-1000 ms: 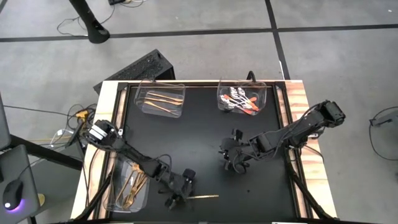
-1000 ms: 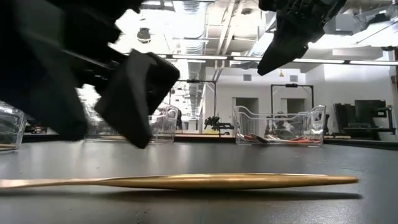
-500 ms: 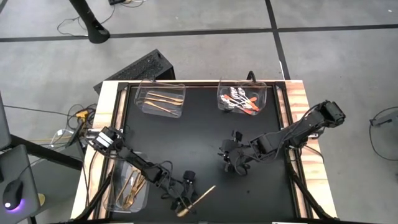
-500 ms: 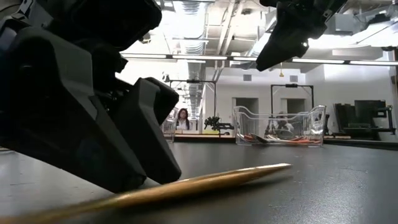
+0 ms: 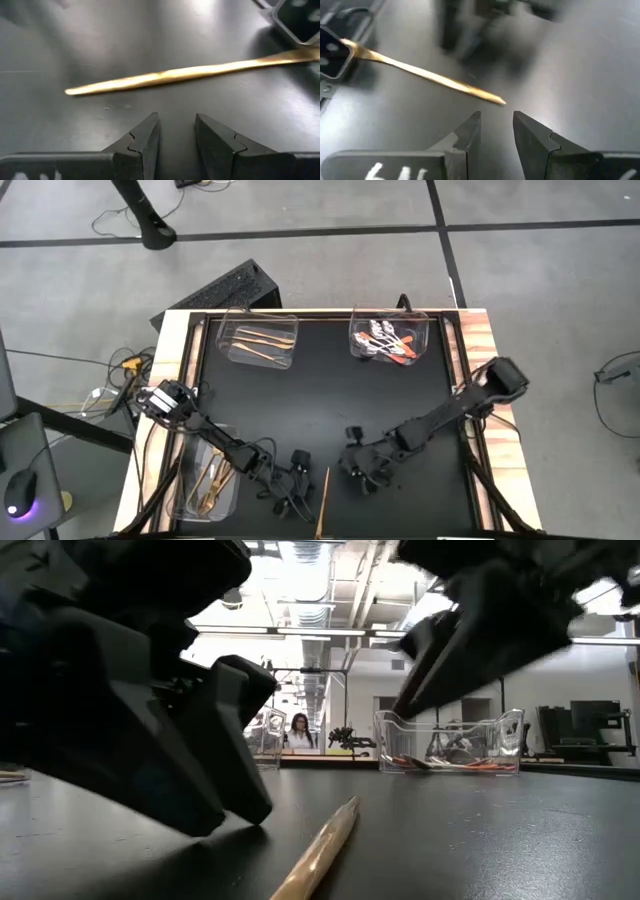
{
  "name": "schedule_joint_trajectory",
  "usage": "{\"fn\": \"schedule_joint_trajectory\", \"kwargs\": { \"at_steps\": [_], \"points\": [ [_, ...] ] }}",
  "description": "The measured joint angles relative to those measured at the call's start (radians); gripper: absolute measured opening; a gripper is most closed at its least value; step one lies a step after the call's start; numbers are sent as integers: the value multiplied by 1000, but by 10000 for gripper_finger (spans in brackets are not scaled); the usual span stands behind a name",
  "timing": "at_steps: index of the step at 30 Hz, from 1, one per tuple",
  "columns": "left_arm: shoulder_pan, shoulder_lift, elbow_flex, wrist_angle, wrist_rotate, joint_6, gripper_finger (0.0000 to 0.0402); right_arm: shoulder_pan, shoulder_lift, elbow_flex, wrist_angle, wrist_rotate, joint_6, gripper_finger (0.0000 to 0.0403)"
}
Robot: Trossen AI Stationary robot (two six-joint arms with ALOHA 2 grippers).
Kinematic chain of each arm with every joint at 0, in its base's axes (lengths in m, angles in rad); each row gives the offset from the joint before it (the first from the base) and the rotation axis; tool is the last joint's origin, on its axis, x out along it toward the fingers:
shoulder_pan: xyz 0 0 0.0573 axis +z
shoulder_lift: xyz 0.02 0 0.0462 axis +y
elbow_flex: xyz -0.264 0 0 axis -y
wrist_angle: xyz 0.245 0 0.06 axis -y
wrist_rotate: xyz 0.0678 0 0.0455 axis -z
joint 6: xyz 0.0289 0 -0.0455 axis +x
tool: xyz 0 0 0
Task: Sort silverware by color (type)
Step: Put the gold table knife into the top left transparent bin
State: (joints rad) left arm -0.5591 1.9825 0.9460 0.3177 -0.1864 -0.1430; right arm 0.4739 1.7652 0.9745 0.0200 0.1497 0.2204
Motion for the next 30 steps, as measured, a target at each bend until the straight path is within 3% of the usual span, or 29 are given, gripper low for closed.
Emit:
{"fn": "schedule_joint_trajectory", "kwargs": {
  "at_steps": [3, 7, 15, 23, 30],
  "points": [
    [16, 1, 0, 3, -3, 0, 119, -6, 87, 31, 68, -69, -90, 134],
    [35, 2, 0, 7, 6, 0, 119, -7, 155, 105, 43, -99, -223, 134],
    [51, 2, 0, 13, 21, -4, 119, -49, 256, 233, -12, -270, -384, 134],
    [51, -5, 5, -62, 25, -61, 119, -85, 286, 277, -137, -303, -465, 134],
    [50, -36, 4, -145, 50, -78, 119, -112, 272, 279, -262, -309, -388, 113]
  ]
}}
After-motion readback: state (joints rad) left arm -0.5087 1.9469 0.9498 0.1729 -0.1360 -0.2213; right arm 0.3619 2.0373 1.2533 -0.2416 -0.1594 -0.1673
